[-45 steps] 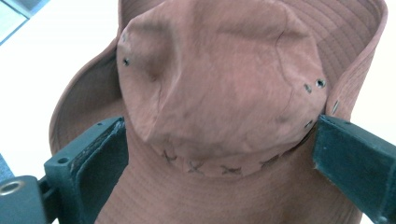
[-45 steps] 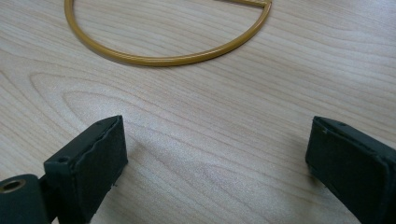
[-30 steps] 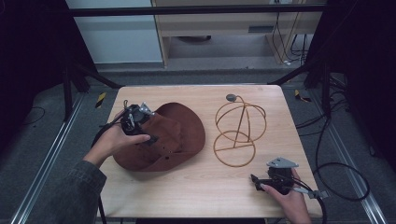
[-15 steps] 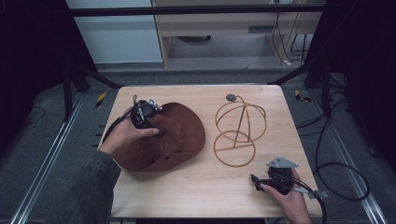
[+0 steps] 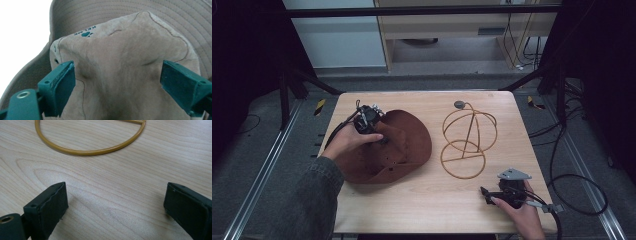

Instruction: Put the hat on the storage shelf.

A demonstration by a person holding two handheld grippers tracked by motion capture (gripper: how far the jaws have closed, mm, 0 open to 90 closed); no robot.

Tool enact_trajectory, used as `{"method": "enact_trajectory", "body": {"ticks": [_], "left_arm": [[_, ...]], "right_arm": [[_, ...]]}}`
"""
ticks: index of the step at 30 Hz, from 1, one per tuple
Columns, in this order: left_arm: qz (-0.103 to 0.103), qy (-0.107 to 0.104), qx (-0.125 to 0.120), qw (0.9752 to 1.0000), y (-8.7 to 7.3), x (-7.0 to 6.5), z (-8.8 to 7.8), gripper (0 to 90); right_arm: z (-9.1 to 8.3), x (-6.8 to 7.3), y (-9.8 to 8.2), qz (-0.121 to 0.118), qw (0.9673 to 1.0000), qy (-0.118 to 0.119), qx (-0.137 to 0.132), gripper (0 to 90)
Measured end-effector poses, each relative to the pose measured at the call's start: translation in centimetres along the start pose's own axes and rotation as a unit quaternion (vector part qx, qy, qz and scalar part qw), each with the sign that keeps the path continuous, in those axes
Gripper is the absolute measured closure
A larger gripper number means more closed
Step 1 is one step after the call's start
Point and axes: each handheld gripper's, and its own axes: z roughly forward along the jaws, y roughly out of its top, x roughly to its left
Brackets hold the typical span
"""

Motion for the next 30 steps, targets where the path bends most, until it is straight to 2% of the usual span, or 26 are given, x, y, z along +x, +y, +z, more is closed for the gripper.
{"method": "enact_trajectory", "body": {"ticks": [5,10,11,12,14,15,17,18,19,22,30], "left_arm": [[0.0,-0.003,0.003,1.0,-0.1,0.2,0.4,18.4],[-0.009,-0.009,0.001,0.9999,-0.1,0.3,0.6,39.1],[-0.007,-0.01,0.002,0.9999,-0.1,0.3,0.6,39.1],[-0.006,-0.01,0.004,0.9999,-0.1,0.3,0.6,50.5],[-0.008,-0.011,0.003,0.9999,-0.2,0.3,0.6,60.9],[-0.008,-0.013,0.002,0.9999,-0.2,0.3,0.7,60.9],[-0.008,-0.015,0.006,0.9998,-0.4,0.2,0.8,71.9],[0.0,-0.016,0.008,0.9998,-0.5,0.1,0.9,81.9],[-0.003,-0.016,0.006,0.9999,-0.6,0.0,1.0,85.6],[-0.002,-0.013,0.0,0.9999,-0.7,0.0,0.8,88.6],[-0.004,-0.01,-0.012,0.9999,-0.7,-0.1,-0.1,89.0]], "right_arm": [[0.0,0.0,0.0,0.0,1.0,0.0,0.0,5.6],[0.0,0.0,0.0,0.0,1.0,0.0,0.0,5.5],[0.0,0.0,0.0,-0.001,1.0,0.0,0.0,5.5],[0.0,0.0,0.0,0.0,1.0,0.0,0.0,5.5],[0.0,0.0,0.0,0.0,1.0,0.0,0.0,5.5],[0.0,0.0,0.0,0.0,1.0,0.0,0.0,5.5],[0.0,0.0,0.0,0.0,1.0,0.0,0.0,5.5],[0.0,0.0,0.0,0.0,1.0,0.0,0.0,5.5],[0.0,0.0,0.0,0.0,1.0,0.0,0.0,5.5],[0.0,0.0,0.0,0.0,1.0,0.0,0.0,5.5],[0.0,0.0,0.0,0.0,1.0,0.0,0.0,5.5]]}}
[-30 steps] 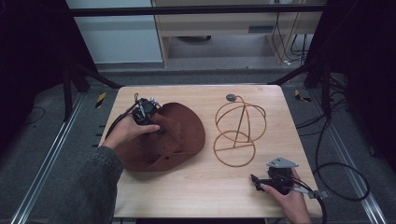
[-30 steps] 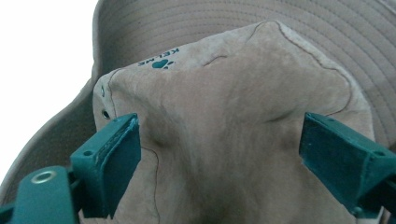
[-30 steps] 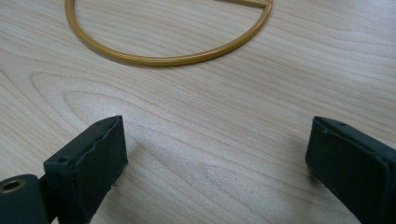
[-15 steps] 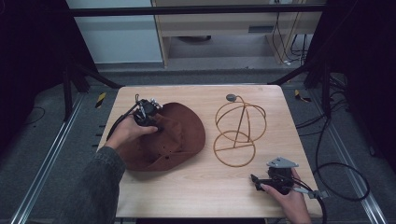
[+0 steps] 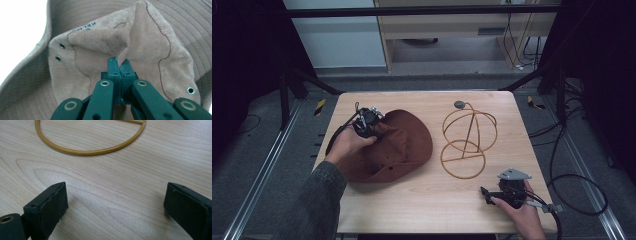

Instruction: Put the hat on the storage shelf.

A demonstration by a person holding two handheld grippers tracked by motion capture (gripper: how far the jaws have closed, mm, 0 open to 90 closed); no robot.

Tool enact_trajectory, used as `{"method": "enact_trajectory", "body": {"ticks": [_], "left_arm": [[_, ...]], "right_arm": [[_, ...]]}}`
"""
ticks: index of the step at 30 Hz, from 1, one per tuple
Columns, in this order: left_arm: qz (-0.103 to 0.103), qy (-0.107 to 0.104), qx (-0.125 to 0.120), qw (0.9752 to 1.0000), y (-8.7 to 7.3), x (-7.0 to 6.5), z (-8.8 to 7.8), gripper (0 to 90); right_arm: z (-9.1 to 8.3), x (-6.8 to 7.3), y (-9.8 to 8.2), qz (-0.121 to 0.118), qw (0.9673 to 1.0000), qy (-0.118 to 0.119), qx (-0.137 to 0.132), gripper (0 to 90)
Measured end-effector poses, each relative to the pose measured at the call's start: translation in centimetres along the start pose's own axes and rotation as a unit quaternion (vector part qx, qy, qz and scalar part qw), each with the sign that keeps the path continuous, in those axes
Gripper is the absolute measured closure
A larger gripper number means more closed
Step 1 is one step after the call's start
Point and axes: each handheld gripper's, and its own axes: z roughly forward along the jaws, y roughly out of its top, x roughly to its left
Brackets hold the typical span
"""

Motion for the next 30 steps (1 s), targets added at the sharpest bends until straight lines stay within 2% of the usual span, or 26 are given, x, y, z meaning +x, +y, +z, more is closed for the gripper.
{"method": "enact_trajectory", "body": {"ticks": [7,8,13,16,22,23,26,28,30], "left_arm": [[0.001,0.003,-0.02,0.9998,-0.2,0.0,-0.9,89.1],[0.005,0.003,-0.031,0.9995,-0.3,-0.1,-1.4,89.1],[0.015,0.003,-0.052,0.9985,-0.4,-0.6,-2.8,89.2],[0.019,0.004,-0.073,0.9971,-0.7,-1.0,-4.1,89.2],[0.032,0.009,-0.088,0.9955,-0.9,-1.4,-6.0,89.2],[0.032,0.009,-0.1,0.9944,-1.0,-1.6,-6.9,89.2],[0.029,0.009,-0.114,0.9931,-1.1,-1.7,-7.8,89.2],[0.038,0.01,-0.126,0.9913,-1.1,-1.9,-9.3,89.2],[0.041,0.011,-0.131,0.9905,-1.0,-2.0,-9.8,89.2]], "right_arm": [[0.0,0.0,0.0,0.0,1.0,0.0,0.0,5.5],[0.0,0.0,0.0,0.0,1.0,0.0,0.0,5.5],[0.0,0.0,0.0,0.0,1.0,0.0,0.0,5.5],[0.0,0.0,0.0,0.0,1.0,0.0,0.0,5.5],[0.0,0.0,0.0,0.0,1.0,0.0,0.0,5.5],[0.0,0.0,0.0,-0.001,1.0,-0.002,0.0,5.5],[0.0,0.0,0.0,0.0,1.0,-0.002,0.0,5.5],[0.0,0.0,0.0,0.0,1.0,-0.002,0.0,5.6],[0.0,0.0,0.0,0.0,1.0,-0.002,0.0,5.5]]}}
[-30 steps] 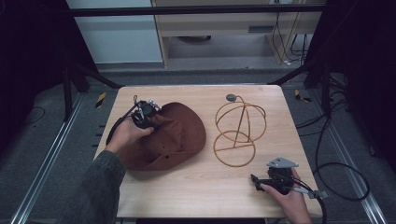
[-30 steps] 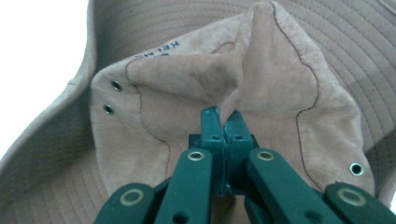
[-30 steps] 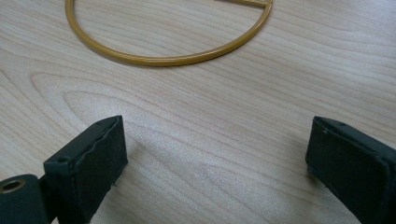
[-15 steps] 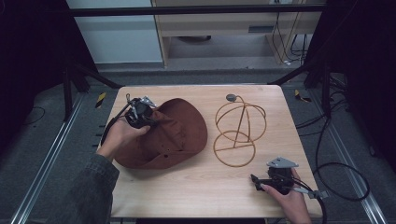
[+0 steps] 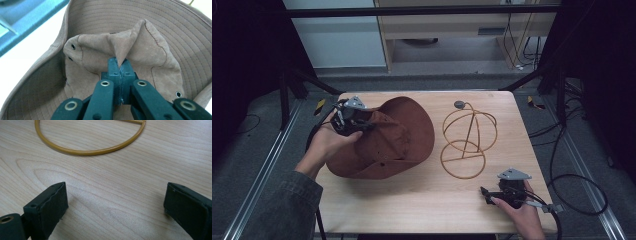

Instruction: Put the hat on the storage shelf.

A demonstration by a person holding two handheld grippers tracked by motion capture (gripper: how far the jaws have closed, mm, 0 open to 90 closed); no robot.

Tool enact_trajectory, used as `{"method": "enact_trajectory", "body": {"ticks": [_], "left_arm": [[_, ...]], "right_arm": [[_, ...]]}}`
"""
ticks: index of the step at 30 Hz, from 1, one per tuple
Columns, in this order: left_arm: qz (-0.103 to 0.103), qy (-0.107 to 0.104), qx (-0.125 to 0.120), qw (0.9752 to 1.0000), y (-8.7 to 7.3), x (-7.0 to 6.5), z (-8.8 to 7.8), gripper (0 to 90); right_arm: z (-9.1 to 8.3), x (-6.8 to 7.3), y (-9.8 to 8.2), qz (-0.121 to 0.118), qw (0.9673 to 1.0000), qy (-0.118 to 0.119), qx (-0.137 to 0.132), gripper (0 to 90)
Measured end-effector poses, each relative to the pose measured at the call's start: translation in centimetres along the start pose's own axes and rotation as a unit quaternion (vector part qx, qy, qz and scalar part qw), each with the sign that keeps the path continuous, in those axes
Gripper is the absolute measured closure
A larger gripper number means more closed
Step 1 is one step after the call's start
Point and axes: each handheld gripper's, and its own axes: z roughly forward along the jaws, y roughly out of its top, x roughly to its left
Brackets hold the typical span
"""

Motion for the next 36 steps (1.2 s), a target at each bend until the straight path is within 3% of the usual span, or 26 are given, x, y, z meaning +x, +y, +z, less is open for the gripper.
{"method": "enact_trajectory", "body": {"ticks": [5,8,11,17,25,36], "left_arm": [[0.017,-0.005,-0.03,0.9994,1.2,-0.5,-2.8,89.2],[0.019,-0.005,-0.041,0.999,1.6,-0.7,-3.9,89.2],[0.022,-0.006,-0.063,0.9977,2.5,-1.0,-6.0,89.2],[0.033,0.0,-0.083,0.996,3.6,-1.4,-8.3,89.2],[0.038,0.0,-0.098,0.9945,4.9,-1.8,-9.5,89.1],[0.046,-0.002,-0.117,0.992,8.2,-2.3,-10.4,89.2]], "right_arm": [[0.0,0.0,0.0,0.0,1.0,0.001,0.0,5.5],[0.0,0.0,0.0,-0.002,1.0,-0.001,-0.001,5.6],[0.0,0.0,0.0,-0.003,1.0,-0.001,-0.001,5.6],[0.0,0.0,0.0,-0.002,1.0,0.0,-0.001,5.5],[0.0,0.0,0.0,-0.001,1.0,0.0,0.0,5.5],[0.0,0.0,0.0,-0.001,1.0,0.001,0.001,5.5]]}}
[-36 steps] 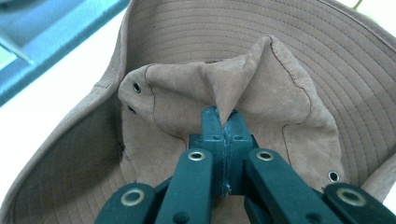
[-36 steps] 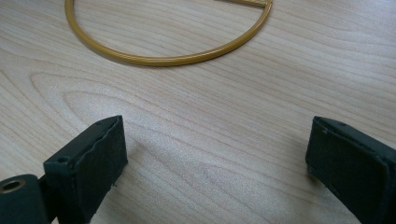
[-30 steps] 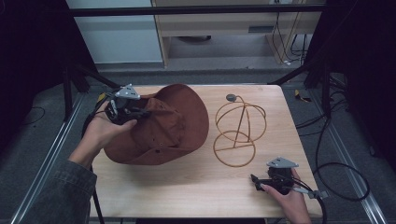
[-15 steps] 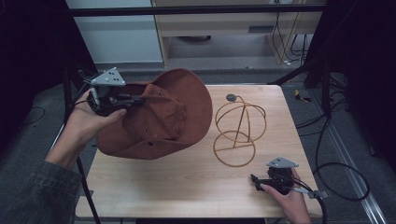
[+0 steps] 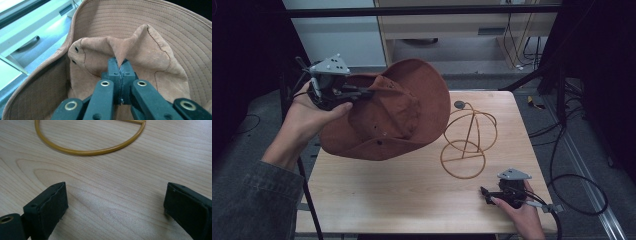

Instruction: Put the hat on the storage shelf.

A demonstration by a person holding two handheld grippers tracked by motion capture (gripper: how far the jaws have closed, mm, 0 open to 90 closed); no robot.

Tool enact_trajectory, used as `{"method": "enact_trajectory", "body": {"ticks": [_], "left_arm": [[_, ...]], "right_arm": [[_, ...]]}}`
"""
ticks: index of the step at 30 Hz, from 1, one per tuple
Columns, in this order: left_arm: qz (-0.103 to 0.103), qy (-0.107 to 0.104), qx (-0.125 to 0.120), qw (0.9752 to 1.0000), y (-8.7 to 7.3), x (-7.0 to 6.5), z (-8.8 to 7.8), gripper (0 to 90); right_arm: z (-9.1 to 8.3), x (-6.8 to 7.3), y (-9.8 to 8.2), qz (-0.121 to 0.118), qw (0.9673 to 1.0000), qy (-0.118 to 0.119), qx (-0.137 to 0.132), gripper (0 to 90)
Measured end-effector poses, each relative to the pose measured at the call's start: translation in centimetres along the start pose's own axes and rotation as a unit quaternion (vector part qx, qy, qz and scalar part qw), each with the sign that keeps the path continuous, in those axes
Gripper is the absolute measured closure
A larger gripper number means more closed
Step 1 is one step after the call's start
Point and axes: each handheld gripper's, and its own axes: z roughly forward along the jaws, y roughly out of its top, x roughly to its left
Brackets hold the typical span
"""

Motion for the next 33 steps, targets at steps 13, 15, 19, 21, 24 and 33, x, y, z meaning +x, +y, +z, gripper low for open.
{"method": "enact_trajectory", "body": {"ticks": [13,15,19,21,24,33], "left_arm": [[0.017,-0.013,-0.014,0.9997,3.5,-1.4,0.9,89.2],[0.022,-0.015,-0.014,0.9995,3.9,-1.8,1.1,89.2],[0.029,-0.018,-0.014,0.9993,4.6,-2.5,1.5,89.2],[0.032,-0.02,-0.014,0.9992,4.9,-2.7,1.7,89.2],[0.035,-0.021,-0.015,0.9991,5.3,-2.9,2.0,89.2],[0.038,-0.022,-0.019,0.9988,6.7,-3.2,2.5,89.2]], "right_arm": [[0.0,0.0,0.0,0.001,1.0,0.001,0.0,5.5],[0.0,0.0,0.0,0.002,1.0,0.001,0.0,5.5],[0.0,0.0,0.0,0.002,1.0,0.001,0.0,5.5],[0.0,0.0,0.0,0.002,1.0,0.001,0.0,5.5],[0.0,0.0,0.0,0.002,1.0,0.001,0.0,5.5],[0.0,0.0,0.0,0.0,1.0,0.001,-0.001,5.5]]}}
